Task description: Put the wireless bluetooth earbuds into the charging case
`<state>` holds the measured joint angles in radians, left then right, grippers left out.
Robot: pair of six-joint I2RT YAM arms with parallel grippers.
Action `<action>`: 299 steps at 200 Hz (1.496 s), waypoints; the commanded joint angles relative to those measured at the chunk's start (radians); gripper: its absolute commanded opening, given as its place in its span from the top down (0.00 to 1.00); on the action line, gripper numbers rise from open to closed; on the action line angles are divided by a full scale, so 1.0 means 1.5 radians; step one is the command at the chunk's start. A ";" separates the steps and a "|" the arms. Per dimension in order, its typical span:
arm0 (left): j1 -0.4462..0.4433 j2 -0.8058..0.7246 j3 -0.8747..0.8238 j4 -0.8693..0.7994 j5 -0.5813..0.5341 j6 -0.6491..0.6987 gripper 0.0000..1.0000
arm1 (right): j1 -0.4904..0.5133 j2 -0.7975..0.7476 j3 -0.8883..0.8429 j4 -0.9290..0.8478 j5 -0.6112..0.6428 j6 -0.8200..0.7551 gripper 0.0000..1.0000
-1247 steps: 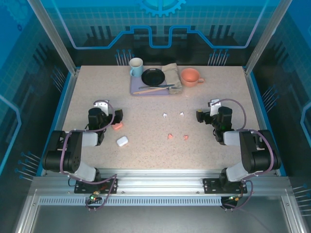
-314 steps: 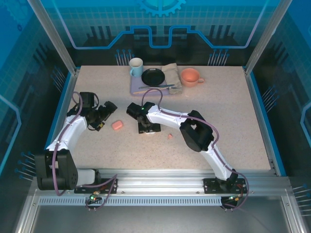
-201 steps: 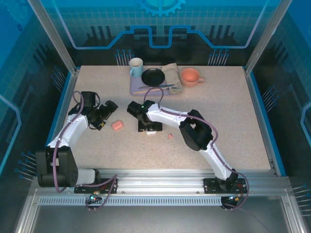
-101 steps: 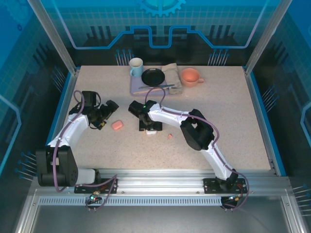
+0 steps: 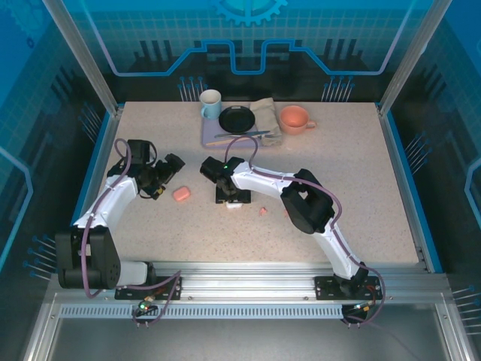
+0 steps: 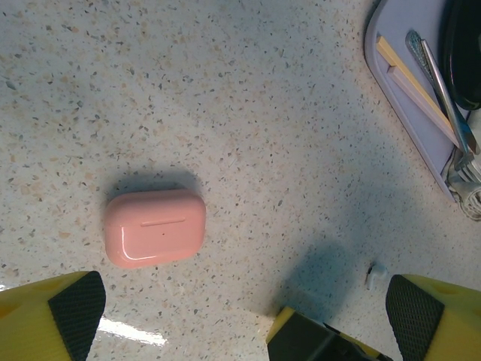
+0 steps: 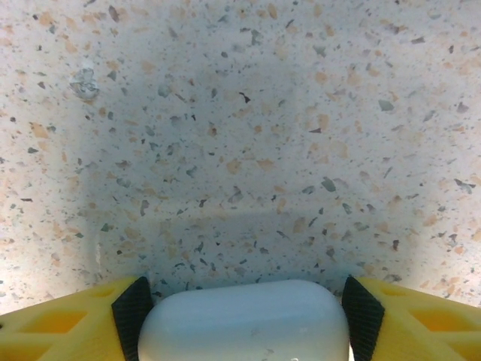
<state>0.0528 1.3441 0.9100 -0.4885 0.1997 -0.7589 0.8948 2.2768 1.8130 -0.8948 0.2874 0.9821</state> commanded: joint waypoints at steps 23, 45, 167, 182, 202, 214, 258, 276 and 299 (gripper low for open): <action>-0.010 -0.001 0.018 -0.008 0.000 -0.003 0.01 | 0.003 -0.023 -0.027 -0.017 -0.019 -0.009 0.40; -0.011 -0.007 0.013 -0.004 0.004 -0.001 0.01 | 0.002 -0.041 -0.034 -0.012 -0.022 -0.004 0.44; -0.120 -0.315 -0.359 0.325 0.047 -0.116 0.01 | -0.101 -0.144 -0.018 0.054 -0.115 0.055 0.45; -0.164 -0.318 -0.384 0.376 0.027 -0.121 0.01 | -0.107 -0.140 -0.021 0.062 -0.129 0.061 0.45; -0.229 -0.291 -0.392 0.437 -0.004 -0.104 0.01 | -0.116 -0.139 -0.030 0.076 -0.148 0.073 0.45; -0.265 -0.264 -0.391 0.478 -0.022 -0.090 0.01 | -0.120 -0.138 -0.037 0.085 -0.162 0.081 0.45; -0.356 -0.117 -0.367 0.617 -0.077 -0.061 0.02 | -0.128 -0.133 -0.039 0.100 -0.188 0.098 0.45; -0.365 -0.078 -0.364 0.651 -0.084 -0.072 0.05 | -0.124 -0.123 -0.033 0.092 -0.181 0.085 0.44; -0.365 -0.176 -0.376 0.579 -0.181 -0.063 0.01 | -0.117 -0.109 -0.026 0.057 -0.164 0.054 0.41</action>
<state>-0.4892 1.2087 0.3408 0.3820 0.0925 -0.8829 0.7170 2.0708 1.7653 -0.7586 0.0330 1.1023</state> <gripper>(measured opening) 0.961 0.580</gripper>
